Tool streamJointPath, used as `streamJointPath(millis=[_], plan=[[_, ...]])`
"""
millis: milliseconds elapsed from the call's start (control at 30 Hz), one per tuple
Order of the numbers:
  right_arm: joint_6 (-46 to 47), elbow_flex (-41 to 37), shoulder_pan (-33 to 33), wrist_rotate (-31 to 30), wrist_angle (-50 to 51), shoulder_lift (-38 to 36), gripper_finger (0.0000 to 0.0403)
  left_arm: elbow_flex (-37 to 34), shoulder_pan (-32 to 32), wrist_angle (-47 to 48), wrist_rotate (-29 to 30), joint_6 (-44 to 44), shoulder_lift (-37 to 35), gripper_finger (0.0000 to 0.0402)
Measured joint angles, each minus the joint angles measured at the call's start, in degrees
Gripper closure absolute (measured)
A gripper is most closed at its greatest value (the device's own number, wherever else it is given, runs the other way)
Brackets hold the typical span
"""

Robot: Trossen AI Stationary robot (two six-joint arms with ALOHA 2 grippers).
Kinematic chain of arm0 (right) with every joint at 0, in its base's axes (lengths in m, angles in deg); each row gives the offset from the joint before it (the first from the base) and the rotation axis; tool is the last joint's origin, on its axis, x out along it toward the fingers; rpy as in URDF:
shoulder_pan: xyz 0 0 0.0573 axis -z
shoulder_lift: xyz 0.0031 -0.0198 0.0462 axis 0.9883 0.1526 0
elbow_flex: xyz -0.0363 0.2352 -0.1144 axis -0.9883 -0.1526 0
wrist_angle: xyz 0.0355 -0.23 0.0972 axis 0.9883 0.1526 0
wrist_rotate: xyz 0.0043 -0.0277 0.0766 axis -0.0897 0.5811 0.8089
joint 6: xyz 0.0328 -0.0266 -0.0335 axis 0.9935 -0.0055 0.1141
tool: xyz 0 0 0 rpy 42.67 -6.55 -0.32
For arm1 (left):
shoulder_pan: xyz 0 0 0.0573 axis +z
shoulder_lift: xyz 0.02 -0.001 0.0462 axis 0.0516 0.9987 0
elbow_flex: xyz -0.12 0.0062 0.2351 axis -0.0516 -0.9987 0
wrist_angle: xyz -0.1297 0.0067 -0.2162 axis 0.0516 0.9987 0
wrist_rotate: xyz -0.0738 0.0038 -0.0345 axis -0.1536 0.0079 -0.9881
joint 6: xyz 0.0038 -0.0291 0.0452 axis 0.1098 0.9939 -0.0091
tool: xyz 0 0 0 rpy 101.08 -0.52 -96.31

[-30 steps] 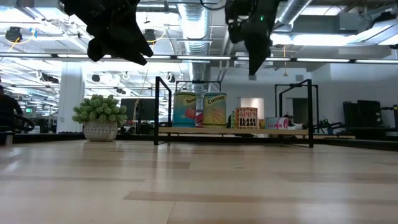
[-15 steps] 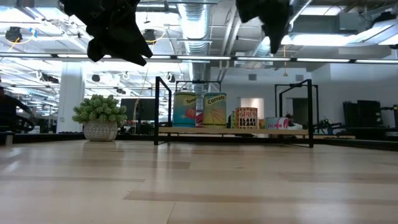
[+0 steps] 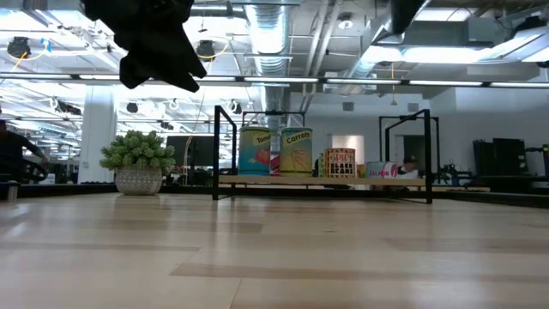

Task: Pick and place cans onto a shelf
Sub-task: Return to Home Position

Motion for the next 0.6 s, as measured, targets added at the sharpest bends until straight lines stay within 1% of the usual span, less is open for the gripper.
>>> streamJointPath(millis=[67,133,200,267,367,467,533,600], plan=[[-3.0,0.0,-3.3,-0.8,-1.6,0.0,0.0347,0.0,0.0,-0.2,-3.8,-3.0,0.0,0.0274],[-6.0,-0.1,-5.6,-1.2,-5.7,-0.2,0.0347,0.0,0.0,-1.6,-6.9,-5.9,0.0,0.0274],[-8.9,-1.8,-6.7,-1.4,-12.3,-1.4,0.0347,0.0,0.0,-2.7,-9.3,-8.2,0.0,0.0274],[-10.5,-5.4,-7.2,-1.5,-19.3,-3.7,0.0347,0.0,0.0,-2.7,-11.2,-10.0,0.0,0.0274],[-9.0,-13.2,-6.7,-0.7,-28.3,-8.2,0.0347,0.0,-0.4,-2.4,-12.3,-11.0,0.0,0.0274],[-5.0,-23.3,-6.5,-0.1,-36.3,-14.1,0.0347,0.0,-0.7,-2.7,-13.8,-12.3,0.0,0.0274],[-2.2,-30.6,-7.2,-0.2,-43.8,-18.3,0.0347,0.0,-0.8,-2.8,-15.3,-13.8,-0.1,0.0274],[-0.4,-38.0,-8.3,-0.2,-53.2,-22.3,0.0347,0.0,-0.8,-3.4,-16.0,-15.3,-0.2,0.0274]])
